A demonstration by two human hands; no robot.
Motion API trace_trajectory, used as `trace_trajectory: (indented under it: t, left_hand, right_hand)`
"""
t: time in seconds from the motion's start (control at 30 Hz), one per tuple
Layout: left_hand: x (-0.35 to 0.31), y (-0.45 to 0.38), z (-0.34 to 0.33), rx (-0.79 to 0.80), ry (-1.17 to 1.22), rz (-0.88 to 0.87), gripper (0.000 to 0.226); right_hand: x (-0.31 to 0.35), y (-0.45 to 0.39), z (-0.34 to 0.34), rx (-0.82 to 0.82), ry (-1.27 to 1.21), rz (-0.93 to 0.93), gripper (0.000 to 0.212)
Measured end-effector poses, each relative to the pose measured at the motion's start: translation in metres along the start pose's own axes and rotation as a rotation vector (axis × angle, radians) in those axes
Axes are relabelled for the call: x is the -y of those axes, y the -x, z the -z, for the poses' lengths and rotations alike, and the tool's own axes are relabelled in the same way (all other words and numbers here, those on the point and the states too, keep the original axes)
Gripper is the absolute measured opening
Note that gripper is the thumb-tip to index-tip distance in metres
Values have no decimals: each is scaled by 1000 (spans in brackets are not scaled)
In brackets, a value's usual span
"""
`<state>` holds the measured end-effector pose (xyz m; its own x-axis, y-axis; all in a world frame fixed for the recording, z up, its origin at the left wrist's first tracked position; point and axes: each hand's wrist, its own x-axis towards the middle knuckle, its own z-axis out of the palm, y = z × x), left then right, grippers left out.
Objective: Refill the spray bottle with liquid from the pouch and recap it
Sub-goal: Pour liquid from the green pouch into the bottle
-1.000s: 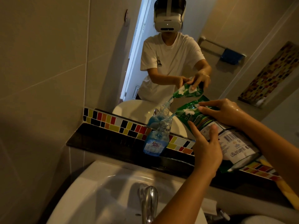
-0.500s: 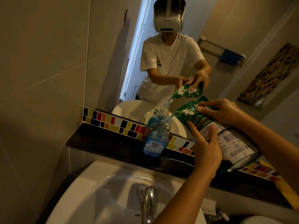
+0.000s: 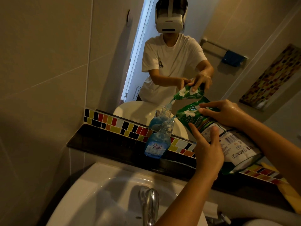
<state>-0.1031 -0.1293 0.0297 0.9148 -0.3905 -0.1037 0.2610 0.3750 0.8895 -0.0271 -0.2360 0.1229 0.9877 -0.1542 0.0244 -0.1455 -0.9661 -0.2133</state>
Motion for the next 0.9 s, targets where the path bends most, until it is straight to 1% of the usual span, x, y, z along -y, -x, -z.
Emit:
trace_trajectory:
  t: [0.13, 0.3, 0.6, 0.67, 0.8, 0.9]
  left_hand:
    - [0, -1, 0, 0, -11, 15, 78]
    - [3, -3, -1, 5, -7, 13, 74]
    - [2, -3, -1, 21, -27, 18, 74]
    - [0, -2, -1, 20, -22, 14, 76]
    - [-4, 2, 0, 11, -25, 8, 92]
    - [-2, 1, 0, 12, -11, 8, 88]
  right_hand:
    - [2, 1, 1, 22, -19, -15, 58]
    - [0, -1, 1, 12, 7, -5, 48]
    - [2, -1, 1, 17, 15, -8, 46]
    - [2, 0, 0, 20, 18, -7, 46]
    - [3, 0, 0, 11, 20, -9, 46]
    - [5, 1, 0, 8, 16, -9, 45]
